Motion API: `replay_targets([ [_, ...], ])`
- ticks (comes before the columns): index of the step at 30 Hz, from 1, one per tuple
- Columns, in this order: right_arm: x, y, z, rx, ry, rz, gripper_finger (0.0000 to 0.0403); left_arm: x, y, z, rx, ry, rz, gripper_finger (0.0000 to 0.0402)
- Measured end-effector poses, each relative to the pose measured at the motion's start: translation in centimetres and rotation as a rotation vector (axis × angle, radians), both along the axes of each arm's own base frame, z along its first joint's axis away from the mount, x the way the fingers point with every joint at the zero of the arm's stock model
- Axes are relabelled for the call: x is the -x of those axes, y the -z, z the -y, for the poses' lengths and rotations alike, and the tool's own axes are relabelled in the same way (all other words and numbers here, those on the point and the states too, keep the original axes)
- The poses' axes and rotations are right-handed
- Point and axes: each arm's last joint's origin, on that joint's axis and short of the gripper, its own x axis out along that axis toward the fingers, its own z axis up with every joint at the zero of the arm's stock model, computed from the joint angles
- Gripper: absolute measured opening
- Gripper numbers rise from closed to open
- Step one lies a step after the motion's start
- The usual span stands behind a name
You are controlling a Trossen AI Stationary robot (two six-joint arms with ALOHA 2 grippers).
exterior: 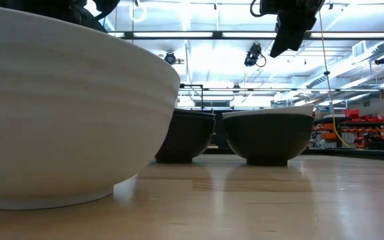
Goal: Nest bowls inside each other
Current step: Stack the white bowl on top of the black bowl
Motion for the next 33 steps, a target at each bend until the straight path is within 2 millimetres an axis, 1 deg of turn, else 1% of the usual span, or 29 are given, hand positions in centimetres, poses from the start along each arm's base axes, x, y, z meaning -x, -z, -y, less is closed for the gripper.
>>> replay_targets([
  [8,0.0,0.0,0.0,0.001,-0.003,-0.001,0.0003,-0.1,0.1,0.0,0.000,0.001,0.002,0.0088],
  [14,0.0,0.0,0.0,0.002,-0.005,-0.001,0.0003,-0.8,1.7,0.5,0.000,0.031,-0.028,0.0081],
  [19,0.0,0.0,0.0,0.004,-0.007,-0.004,0.0003,-1.1,2.3,0.6,-0.002,0.035,-0.034,0.0083],
  [24,0.0,0.0,0.0,0.004,-0.007,-0.004,0.0003,-1.4,3.3,0.8,-0.018,0.033,-0.057,0.0086],
  [28,0.0,0.0,0.0,0.004,-0.007,-0.004,0.0003,-1.7,4.4,0.9,-0.031,0.029,-0.084,0.0072],
  [33,0.0,0.0,0.0,0.004,-0.007,-0.004,0.0003,-2.1,4.6,0.3,-0.030,0.006,-0.086,0.0037],
])
